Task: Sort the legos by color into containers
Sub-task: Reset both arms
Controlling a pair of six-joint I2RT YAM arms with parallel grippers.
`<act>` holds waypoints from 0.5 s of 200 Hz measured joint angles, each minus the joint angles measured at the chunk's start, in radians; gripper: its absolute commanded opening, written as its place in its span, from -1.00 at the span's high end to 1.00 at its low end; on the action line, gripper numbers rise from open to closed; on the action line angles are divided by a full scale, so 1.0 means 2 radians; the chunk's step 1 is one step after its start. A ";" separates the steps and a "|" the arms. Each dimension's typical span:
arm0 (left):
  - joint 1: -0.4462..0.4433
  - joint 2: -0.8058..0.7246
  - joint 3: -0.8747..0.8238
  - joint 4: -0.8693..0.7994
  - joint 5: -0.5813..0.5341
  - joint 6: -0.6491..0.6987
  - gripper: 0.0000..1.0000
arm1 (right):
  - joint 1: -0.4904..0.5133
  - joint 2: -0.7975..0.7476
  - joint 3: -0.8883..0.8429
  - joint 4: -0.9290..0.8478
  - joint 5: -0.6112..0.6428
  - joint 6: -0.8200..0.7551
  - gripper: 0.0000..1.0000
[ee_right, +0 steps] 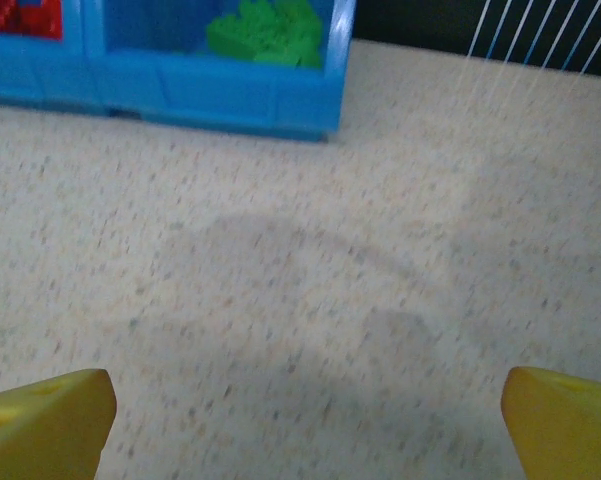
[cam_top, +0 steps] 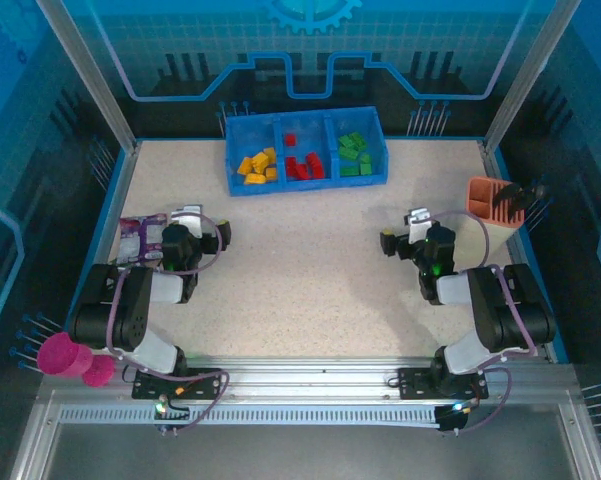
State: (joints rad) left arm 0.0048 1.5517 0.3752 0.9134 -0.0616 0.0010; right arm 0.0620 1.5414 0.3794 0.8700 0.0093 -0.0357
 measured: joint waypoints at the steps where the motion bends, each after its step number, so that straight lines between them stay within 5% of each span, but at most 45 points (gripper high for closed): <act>1: 0.000 0.000 0.000 0.000 0.000 0.000 -0.98 | 0.000 0.000 0.001 0.000 0.000 0.001 -1.00; 100: 0.000 0.000 0.000 0.000 0.000 0.000 -0.99 | 0.011 0.000 0.004 0.007 0.034 0.005 -1.00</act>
State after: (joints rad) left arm 0.0048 1.5517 0.3752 0.9134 -0.0616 0.0006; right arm 0.0841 1.5414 0.3878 0.8837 0.0772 -0.0265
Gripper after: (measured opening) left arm 0.993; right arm 0.997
